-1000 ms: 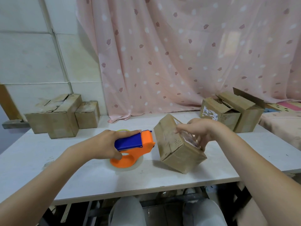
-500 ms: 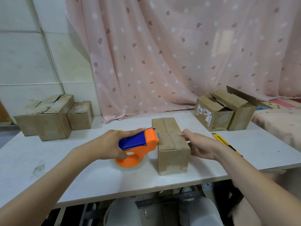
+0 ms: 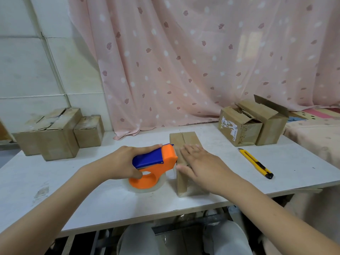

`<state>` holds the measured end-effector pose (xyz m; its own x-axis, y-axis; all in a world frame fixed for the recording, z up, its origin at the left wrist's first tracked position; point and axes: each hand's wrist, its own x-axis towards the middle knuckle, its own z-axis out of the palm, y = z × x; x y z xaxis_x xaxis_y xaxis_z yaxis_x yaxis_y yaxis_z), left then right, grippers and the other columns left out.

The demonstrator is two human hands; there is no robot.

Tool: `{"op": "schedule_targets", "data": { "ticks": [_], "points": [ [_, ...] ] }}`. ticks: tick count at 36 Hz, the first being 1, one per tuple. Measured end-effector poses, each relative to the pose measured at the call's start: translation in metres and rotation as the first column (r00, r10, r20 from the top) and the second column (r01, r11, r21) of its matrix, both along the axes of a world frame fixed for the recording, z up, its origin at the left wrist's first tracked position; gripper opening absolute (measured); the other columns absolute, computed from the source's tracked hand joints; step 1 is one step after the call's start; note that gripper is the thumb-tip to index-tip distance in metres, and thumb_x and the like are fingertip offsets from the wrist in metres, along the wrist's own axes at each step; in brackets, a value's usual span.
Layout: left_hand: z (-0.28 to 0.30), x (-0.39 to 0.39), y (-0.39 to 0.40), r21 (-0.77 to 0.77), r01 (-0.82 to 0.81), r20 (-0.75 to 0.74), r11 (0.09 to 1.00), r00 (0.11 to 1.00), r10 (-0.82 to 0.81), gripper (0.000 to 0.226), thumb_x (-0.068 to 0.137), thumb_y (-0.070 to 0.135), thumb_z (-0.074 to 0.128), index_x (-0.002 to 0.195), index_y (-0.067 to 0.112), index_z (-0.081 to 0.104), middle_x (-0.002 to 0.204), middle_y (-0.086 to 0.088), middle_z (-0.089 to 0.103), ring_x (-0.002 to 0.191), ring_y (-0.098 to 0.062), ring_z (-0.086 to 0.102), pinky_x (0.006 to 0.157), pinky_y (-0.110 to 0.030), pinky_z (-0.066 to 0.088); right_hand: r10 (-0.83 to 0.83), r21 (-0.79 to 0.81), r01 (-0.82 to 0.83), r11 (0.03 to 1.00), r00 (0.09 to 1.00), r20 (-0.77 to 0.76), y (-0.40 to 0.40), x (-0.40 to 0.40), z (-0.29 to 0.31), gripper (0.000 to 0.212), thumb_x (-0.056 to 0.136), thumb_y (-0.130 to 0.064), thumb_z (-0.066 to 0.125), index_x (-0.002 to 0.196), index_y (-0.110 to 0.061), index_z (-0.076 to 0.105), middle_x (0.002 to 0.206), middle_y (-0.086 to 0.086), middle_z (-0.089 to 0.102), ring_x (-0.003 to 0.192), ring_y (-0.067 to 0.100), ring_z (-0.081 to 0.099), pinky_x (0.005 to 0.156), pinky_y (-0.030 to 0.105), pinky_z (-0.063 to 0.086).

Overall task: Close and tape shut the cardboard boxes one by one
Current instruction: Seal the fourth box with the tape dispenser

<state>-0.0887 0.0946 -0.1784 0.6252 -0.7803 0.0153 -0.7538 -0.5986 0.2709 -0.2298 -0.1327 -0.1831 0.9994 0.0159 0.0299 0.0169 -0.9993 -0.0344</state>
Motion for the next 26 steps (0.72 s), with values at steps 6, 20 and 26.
{"op": "schedule_targets", "data": {
  "ticks": [6,20,26],
  "points": [
    [0.004,0.003,0.006,-0.021,0.031,-0.005,0.999,0.999,-0.032,0.095,0.08,0.03,0.075,0.141,0.07,0.013,0.107,0.021,0.054,0.082,-0.007,0.056,0.062,-0.015,0.044,-0.006,-0.11,0.01,0.994,0.999,0.04,0.001,-0.001,-0.007,0.12,0.062,-0.072,-0.034,0.161,-0.017,0.007,0.168,0.003,0.006,0.155,0.018,0.003,0.118,0.023,-0.001],
    [0.01,0.008,0.061,0.048,-0.043,0.035,0.998,0.999,0.041,0.092,0.075,0.027,0.069,0.13,0.077,0.016,0.074,0.008,0.055,0.064,-0.01,0.053,0.055,-0.018,0.039,-0.053,0.069,0.052,0.996,0.999,0.012,0.006,-0.002,0.003,0.086,0.091,-0.068,0.004,0.156,-0.016,0.027,0.164,0.002,0.025,0.153,0.021,0.016,0.12,0.035,0.021],
    [0.011,0.002,0.049,0.077,-0.061,0.134,0.995,0.99,0.05,0.088,0.078,0.032,0.067,0.122,0.079,0.007,0.072,0.012,0.053,0.07,-0.008,0.054,0.053,-0.016,0.034,-0.272,0.265,0.265,0.927,0.962,-0.011,0.01,0.026,0.014,0.046,0.103,-0.056,0.026,0.095,-0.018,0.051,0.112,0.012,0.062,0.126,0.043,0.047,0.112,0.058,0.03]
  ]
}}
